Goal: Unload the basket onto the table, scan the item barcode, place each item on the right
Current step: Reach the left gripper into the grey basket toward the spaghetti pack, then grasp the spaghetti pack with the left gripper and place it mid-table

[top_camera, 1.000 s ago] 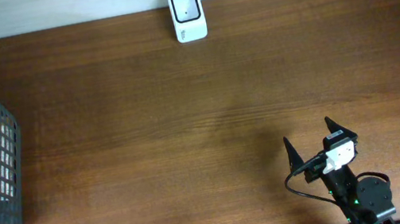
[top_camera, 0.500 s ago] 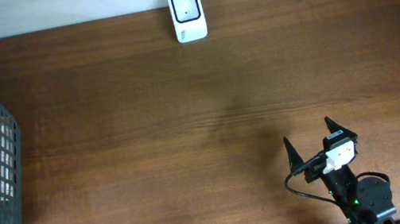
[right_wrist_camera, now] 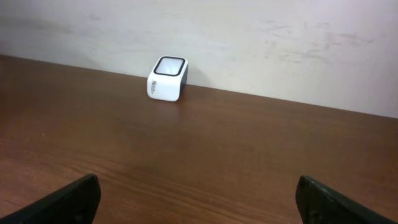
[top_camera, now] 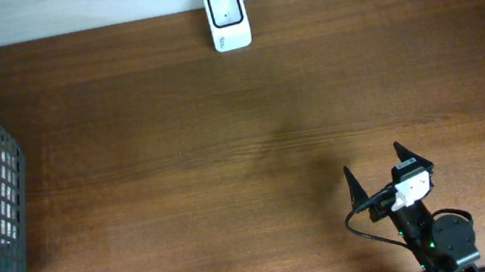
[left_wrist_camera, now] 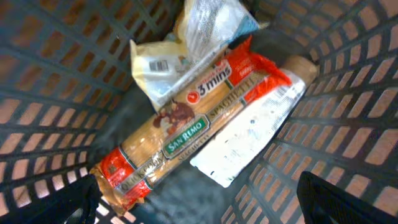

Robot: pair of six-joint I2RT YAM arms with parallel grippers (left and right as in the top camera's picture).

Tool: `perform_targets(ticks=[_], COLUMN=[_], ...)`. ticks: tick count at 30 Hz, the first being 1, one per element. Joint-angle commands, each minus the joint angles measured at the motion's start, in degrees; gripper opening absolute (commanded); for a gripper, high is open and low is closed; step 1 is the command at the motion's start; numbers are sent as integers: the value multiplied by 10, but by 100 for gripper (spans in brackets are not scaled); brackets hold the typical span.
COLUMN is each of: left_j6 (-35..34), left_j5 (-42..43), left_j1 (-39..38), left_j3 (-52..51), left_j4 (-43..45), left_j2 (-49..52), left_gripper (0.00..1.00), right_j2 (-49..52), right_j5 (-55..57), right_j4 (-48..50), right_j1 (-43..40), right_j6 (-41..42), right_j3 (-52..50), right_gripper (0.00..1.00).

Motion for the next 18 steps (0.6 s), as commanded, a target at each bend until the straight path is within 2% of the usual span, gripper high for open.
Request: perform_targets(ticks=[1, 3, 6, 10, 16, 18], left_j6=[53, 90, 98, 114, 188, 216], left_j5=[7, 7, 7, 12, 32, 28], left_j1=[3, 3, 4, 9, 23, 26], left_j3=[-59, -78, -78, -78, -80, -81], left_j4=[31, 63, 79, 76, 76, 79], left_j2=[1, 10, 30, 90, 144, 162], left_gripper=[100, 99, 99, 100, 100, 94], right_j2=[-4, -4, -4, -4, -4, -4], right_j5=[3, 3, 3, 3, 3, 3], right_j4=[-1, -1, -1, -1, -1, -1], right_j1=[-3, -3, -3, -3, -3, -3], right_j6=[1, 1, 1, 1, 1, 1], right_j3=[-4, -4, -4, -4, -4, -4], right_gripper=[99, 99, 99, 99, 99, 99])
